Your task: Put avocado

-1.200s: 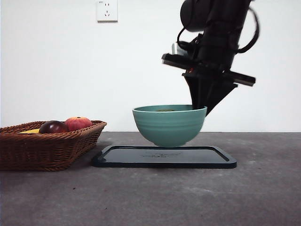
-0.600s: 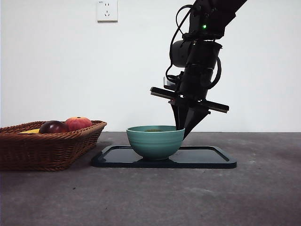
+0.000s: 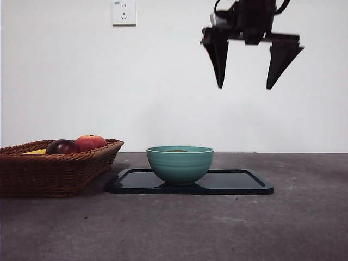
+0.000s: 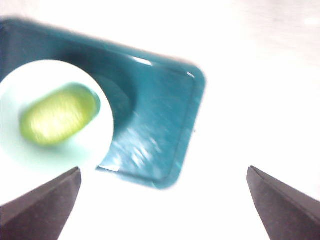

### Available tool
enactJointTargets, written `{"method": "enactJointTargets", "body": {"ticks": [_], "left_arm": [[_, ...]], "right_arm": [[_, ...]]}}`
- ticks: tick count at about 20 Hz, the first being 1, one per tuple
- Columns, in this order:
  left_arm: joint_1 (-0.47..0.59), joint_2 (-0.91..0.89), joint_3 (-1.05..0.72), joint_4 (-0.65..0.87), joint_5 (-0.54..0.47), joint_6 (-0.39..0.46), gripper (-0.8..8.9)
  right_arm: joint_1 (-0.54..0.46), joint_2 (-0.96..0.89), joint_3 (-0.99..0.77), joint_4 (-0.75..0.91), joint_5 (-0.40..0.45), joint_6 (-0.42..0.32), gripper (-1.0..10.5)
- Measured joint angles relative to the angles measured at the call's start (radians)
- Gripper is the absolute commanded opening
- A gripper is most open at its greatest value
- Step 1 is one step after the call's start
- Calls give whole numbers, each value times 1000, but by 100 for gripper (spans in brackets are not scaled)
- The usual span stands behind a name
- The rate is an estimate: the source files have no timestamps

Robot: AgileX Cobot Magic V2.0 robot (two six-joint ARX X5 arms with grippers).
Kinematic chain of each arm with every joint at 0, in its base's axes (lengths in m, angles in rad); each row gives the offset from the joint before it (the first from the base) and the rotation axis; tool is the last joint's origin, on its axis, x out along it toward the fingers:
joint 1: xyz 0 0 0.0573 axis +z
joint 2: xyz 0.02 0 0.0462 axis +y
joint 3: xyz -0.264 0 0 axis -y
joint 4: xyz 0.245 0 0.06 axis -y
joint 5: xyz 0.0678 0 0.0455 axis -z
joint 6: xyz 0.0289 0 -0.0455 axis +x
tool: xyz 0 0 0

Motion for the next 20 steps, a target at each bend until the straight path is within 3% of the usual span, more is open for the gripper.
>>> {"method": "enactJointTargets", "body": {"ticks": [4,8,13,16,20], "left_arm": [[0,0,0,0,0,0,522],[0,0,0,0,0,0,522],[0,0,0,0,0,0,522],[0,0,0,1,0,0,522],[0,0,0,1,0,0,522]], "right_arm": [[21,-255,-191,-2,91,-6,546],[21,-533,-455,41,95,-8,546],[102,-964,-701,69,10,-12,546],[162,-1179,-763,84,-39,0,545],[179,-1371,-772,13,-43,26,546]]}}
